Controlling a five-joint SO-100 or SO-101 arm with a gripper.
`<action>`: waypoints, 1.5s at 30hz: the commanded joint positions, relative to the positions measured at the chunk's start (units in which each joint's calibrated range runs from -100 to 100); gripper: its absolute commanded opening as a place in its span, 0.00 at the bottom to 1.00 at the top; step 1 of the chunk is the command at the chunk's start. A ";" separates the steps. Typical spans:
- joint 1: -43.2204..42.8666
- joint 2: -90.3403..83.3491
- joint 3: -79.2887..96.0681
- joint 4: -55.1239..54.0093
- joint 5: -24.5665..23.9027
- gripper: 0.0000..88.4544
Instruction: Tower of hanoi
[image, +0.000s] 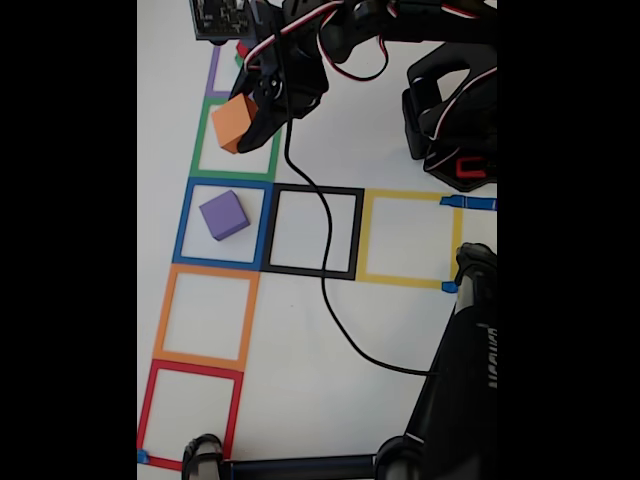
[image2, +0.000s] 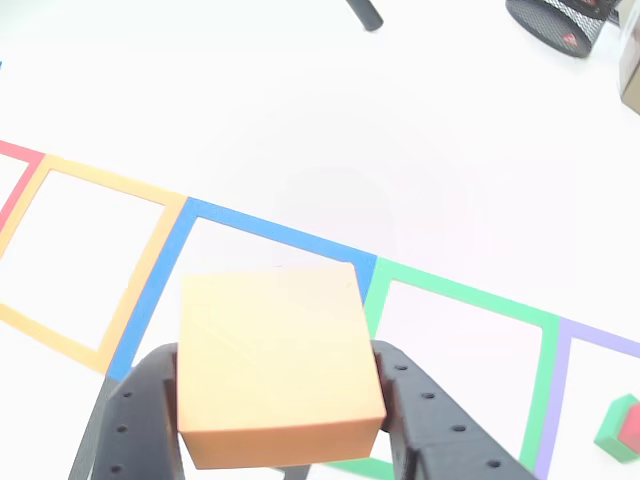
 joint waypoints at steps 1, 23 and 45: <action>-0.97 1.37 14.08 -21.09 1.08 0.13; -4.13 41.42 28.26 -81.25 1.08 0.13; -5.38 54.34 23.08 -88.86 1.08 0.13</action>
